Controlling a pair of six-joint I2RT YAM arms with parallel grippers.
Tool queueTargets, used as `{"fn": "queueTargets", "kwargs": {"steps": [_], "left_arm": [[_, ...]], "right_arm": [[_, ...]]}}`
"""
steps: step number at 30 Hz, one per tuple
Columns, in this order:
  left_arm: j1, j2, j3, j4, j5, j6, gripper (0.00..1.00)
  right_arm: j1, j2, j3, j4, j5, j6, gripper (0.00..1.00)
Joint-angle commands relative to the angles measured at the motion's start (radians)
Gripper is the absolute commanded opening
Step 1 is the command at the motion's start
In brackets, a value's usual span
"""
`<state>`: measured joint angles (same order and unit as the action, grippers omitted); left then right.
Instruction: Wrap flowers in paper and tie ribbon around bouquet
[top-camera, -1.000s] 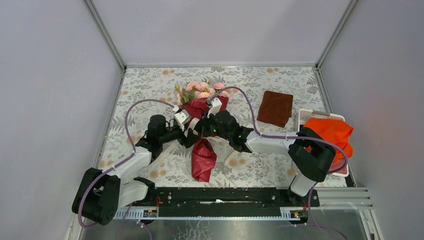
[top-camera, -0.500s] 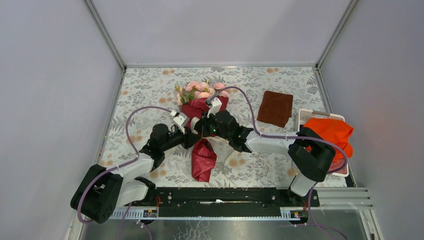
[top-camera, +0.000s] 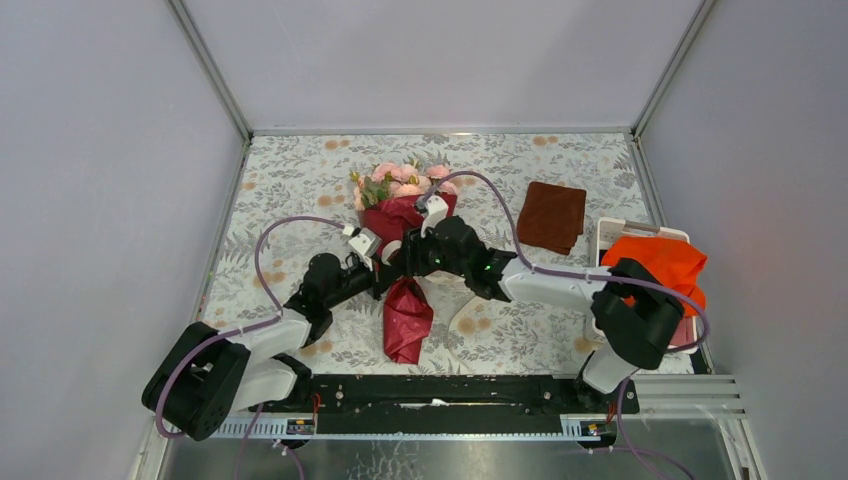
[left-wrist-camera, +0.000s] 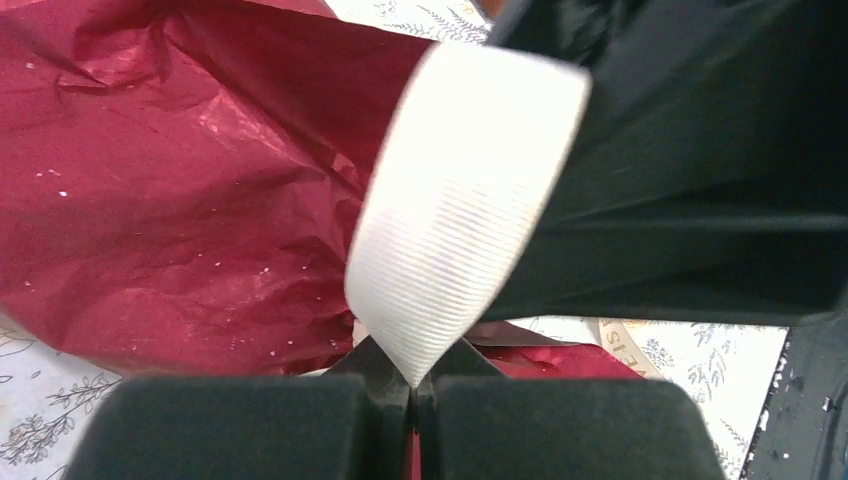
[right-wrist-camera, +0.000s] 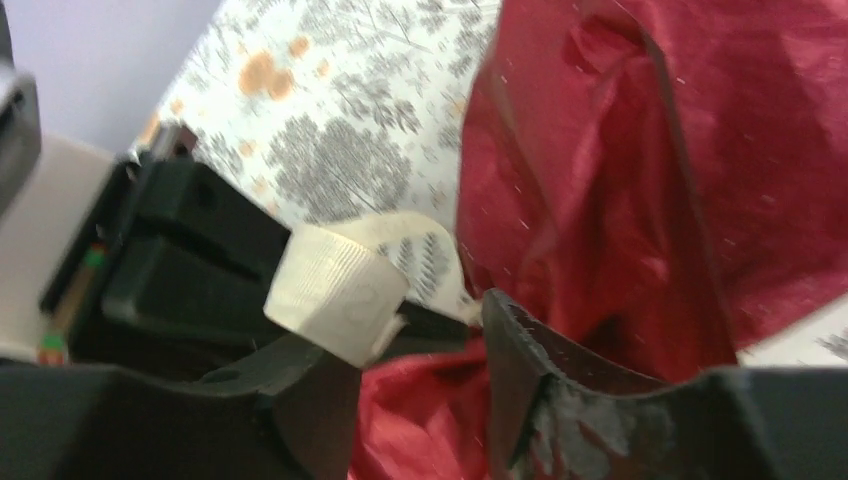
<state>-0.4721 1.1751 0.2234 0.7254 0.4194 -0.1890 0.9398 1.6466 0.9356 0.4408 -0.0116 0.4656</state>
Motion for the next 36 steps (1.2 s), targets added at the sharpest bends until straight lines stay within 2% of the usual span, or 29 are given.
{"fn": "queueTargets", "kwargs": {"steps": [1,3,6,7,9,13,17,21,24,26,27,30,31,36], "left_arm": [[-0.008,-0.014,-0.015,0.081,-0.058,0.042,0.0],[-0.008,-0.022,-0.02,0.083,-0.055,0.063,0.0],[-0.008,-0.03,-0.031,0.082,-0.029,0.085,0.0],[-0.008,-0.032,-0.034,0.082,-0.022,0.092,0.0],[-0.008,-0.033,-0.036,0.078,-0.016,0.11,0.0],[-0.008,-0.051,-0.033,0.062,0.002,0.168,0.0],[-0.008,-0.054,-0.027,0.053,0.018,0.181,0.0],[-0.008,-0.067,-0.026,0.047,0.029,0.216,0.0],[-0.008,-0.073,-0.02,0.029,0.024,0.221,0.0],[-0.008,-0.077,-0.019,0.025,0.027,0.227,0.0],[-0.008,-0.077,-0.019,0.025,0.028,0.229,0.0],[-0.008,-0.075,-0.018,0.025,0.027,0.233,0.0],[-0.008,-0.075,-0.02,0.027,0.032,0.236,0.0],[-0.008,-0.078,-0.025,0.042,0.043,0.274,0.0]], "right_arm": [[-0.064,-0.191,0.021,-0.321,-0.144,-0.209,0.64],[-0.089,-0.258,0.04,-0.57,-0.297,-0.414,0.71],[-0.09,-0.325,0.066,-0.931,-0.489,-0.828,0.75],[-0.091,-0.341,0.054,-1.0,-0.548,-0.974,0.76],[-0.09,-0.356,0.018,-1.033,-0.548,-1.217,0.79],[-0.091,-0.295,-0.016,-0.94,-0.394,-1.388,0.8],[-0.095,-0.132,0.052,-0.988,-0.377,-1.501,0.79],[-0.119,-0.045,0.057,-0.95,-0.354,-1.56,0.8],[-0.135,0.028,0.091,-0.999,-0.358,-1.588,0.79],[-0.136,0.077,0.122,-1.051,-0.359,-1.589,0.74],[-0.136,0.093,0.132,-1.068,-0.359,-1.583,0.67],[-0.139,0.091,0.153,-1.122,-0.364,-1.559,0.12],[-0.139,0.073,0.158,-1.144,-0.369,-1.554,0.02],[-0.153,-0.127,0.255,-1.228,-0.461,-1.424,0.0]]}}
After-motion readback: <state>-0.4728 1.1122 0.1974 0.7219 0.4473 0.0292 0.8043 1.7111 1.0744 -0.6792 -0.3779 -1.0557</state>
